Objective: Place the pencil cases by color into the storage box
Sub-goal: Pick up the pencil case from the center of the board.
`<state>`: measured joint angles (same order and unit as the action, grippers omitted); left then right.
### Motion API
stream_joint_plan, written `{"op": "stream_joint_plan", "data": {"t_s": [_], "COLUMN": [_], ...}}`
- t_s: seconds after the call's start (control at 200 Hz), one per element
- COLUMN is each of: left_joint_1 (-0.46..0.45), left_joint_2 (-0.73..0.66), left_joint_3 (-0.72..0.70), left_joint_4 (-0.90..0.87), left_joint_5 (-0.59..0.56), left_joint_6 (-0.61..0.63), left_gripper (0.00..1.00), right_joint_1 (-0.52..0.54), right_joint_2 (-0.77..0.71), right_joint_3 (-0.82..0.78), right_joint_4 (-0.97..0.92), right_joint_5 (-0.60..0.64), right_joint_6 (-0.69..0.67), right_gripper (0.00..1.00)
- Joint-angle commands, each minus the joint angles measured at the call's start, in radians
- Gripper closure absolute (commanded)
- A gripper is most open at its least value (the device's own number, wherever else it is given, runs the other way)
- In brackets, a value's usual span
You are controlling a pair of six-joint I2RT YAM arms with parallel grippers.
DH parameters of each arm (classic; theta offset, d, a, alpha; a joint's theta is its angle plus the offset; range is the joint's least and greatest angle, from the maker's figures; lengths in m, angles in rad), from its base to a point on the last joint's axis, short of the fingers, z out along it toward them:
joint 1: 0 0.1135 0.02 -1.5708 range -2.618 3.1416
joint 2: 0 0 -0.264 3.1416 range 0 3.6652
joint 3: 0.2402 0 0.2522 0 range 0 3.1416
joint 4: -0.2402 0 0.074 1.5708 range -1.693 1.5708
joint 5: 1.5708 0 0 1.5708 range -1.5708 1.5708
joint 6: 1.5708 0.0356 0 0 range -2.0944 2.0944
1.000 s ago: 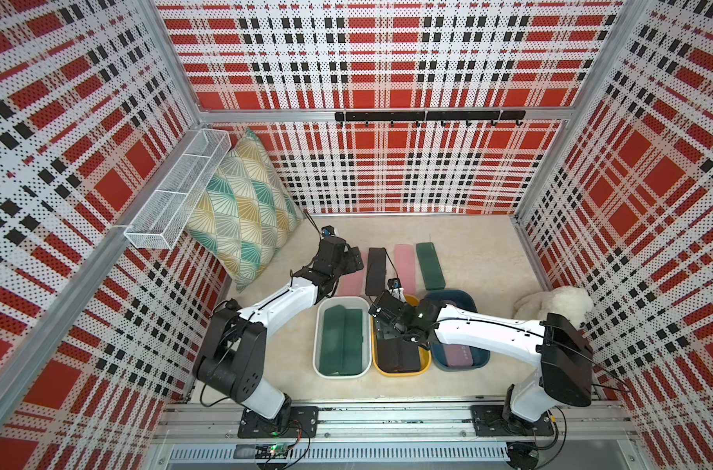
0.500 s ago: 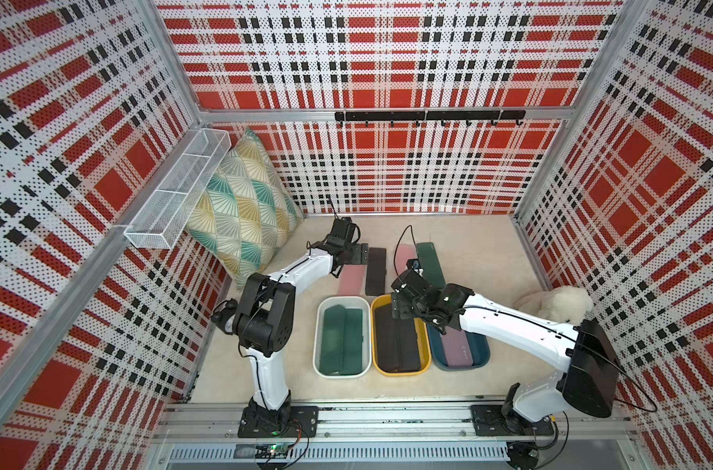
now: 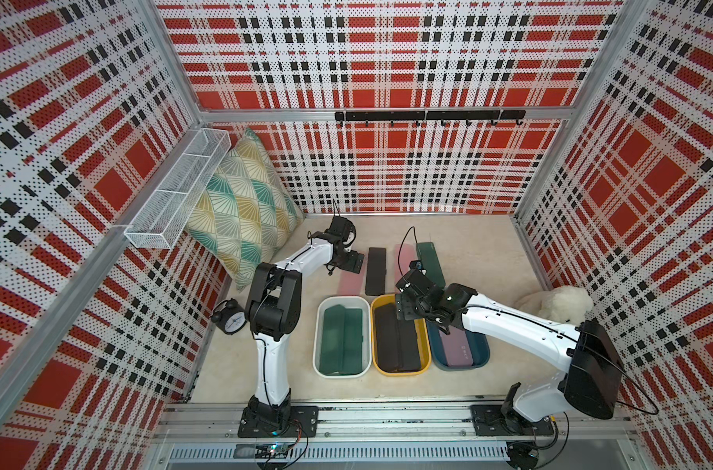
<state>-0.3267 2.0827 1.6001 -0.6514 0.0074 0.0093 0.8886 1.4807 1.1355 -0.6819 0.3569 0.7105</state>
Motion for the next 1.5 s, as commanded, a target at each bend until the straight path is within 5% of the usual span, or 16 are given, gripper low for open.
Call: {"op": "stream_joint_plan", "data": {"t_s": [0.0,1.072,1.498], "left_joint_1": [-0.006,-0.045,-0.055], "left_joint_2": [0.029,0.146,0.165], "left_joint_3": [0.027,0.098,0.089], "left_joint_4": [-0.036,-0.046,-0.077], "left_joint_5": [0.031,-0.029,-0.145], "left_joint_6": [0.026,-0.022,-0.103], "left_gripper": [0.04,0.04,0.05], "right_joint_1": [-0.009,-0.014,-0.014], "right_joint_2": [-0.004,0.003,-0.002], "right_joint_3": [-0.011,-0.045,-0.059], "right_joint_4": [0.016,0.051,0.064], "right_joint_5": [-0.007,-0.035,-0.042], "right_joint_6": [-0.014,-0.008,-0.006], "right_gripper": [0.13,0.13,0.13]}}
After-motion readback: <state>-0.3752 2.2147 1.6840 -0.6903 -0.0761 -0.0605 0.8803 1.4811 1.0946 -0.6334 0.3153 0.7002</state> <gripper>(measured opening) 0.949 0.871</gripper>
